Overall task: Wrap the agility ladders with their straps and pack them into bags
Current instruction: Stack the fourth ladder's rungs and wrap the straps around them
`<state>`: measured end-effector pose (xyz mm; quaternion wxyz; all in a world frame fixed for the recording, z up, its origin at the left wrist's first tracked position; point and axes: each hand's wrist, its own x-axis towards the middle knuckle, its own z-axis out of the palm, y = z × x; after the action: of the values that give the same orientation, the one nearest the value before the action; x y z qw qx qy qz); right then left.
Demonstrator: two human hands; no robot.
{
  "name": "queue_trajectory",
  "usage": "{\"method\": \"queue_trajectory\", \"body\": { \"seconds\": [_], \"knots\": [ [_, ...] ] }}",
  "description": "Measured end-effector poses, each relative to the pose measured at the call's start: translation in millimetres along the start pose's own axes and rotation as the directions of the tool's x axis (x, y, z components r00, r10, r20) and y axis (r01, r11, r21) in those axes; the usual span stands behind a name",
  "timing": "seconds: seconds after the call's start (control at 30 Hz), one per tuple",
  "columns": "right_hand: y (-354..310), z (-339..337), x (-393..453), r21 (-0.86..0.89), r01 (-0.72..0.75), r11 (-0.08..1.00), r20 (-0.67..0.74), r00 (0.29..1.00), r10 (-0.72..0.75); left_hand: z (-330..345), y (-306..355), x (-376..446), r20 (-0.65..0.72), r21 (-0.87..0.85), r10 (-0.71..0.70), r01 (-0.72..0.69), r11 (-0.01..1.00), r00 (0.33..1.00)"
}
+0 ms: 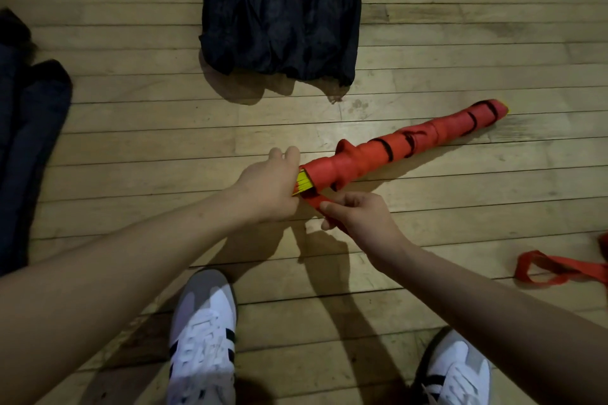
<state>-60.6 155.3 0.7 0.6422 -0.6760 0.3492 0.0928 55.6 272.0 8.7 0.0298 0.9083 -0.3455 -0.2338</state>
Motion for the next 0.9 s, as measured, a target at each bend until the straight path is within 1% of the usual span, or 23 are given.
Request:
{"method": "queue_trajectory", "body": {
  "seconds": [0.07, 0.17, 0.27, 0.33, 0.43, 0.53, 0.57, 0.6, 0.67, 0.73, 0.8, 0.9],
  "knots": [
    [1, 0, -3, 0.005, 0.003, 1.0, 0.0, 1.0, -0.003, 6, 2, -1, -0.007, -0.006, -0.058, 0.057, 0.998, 0.998],
    [1, 1, -6, -0.021, 0.039, 0.999, -0.014, 0.999, -0.039, 15, -2, 0, -0.039, 0.03, -0.023, 0.024, 0.999, 0.999],
    [-2, -2, -5, 0.022, 0.107, 0.994, -0.035, 0.994, -0.106, 18, -7, 1, -0.003, 0.012, 0.019, -0.018, 1.0, 1.0],
    [-5, -4, -3, 0.017, 0.163, 0.986, -0.053, 0.985, -0.162, 18, -6, 0, 0.0, 0.0, 0.009, -0.009, 1.0, 1.0],
    [-7, -3, -2, 0.029, 0.252, 0.967, -0.044, 0.967, -0.251, 13, -5, -1, -0.056, 0.022, -0.01, 0.011, 1.0, 0.998],
    [-7, 0, -1, 0.051, 0.298, 0.953, -0.036, 0.954, -0.297, 6, -9, -4, -0.105, -0.018, 0.01, -0.011, 1.0, 0.994],
    [-7, 1, 1, 0.027, 0.318, 0.948, -0.043, 0.947, -0.317, 4, -9, -4, -0.126, -0.04, 0.014, -0.02, 0.999, 0.992],
    [-5, 1, 2, -0.042, 0.351, 0.935, -0.05, 0.934, -0.353, 3, -10, -4, -0.135, -0.064, 0.01, -0.019, 0.998, 0.991],
    [0, 1, 2, -0.23, 0.404, 0.885, -0.021, 0.908, -0.419, 0, -11, -4, -0.136, -0.11, -0.013, -0.002, 0.994, 0.991],
    [5, -1, -2, -0.381, 0.45, 0.808, 0.042, 0.881, -0.471, 0, -12, -3, -0.126, -0.117, -0.023, 0.008, 0.993, 0.992],
    [9, -2, -4, -0.511, 0.521, 0.683, 0.117, 0.83, -0.546, 2, -14, -4, -0.115, -0.135, -0.019, 0.003, 0.991, 0.993],
    [14, -5, 3, -0.686, 0.557, 0.468, 0.19, 0.758, -0.624, 7, -17, -7, -0.081, -0.195, -0.003, -0.013, 0.981, 0.997]
  ]
}}
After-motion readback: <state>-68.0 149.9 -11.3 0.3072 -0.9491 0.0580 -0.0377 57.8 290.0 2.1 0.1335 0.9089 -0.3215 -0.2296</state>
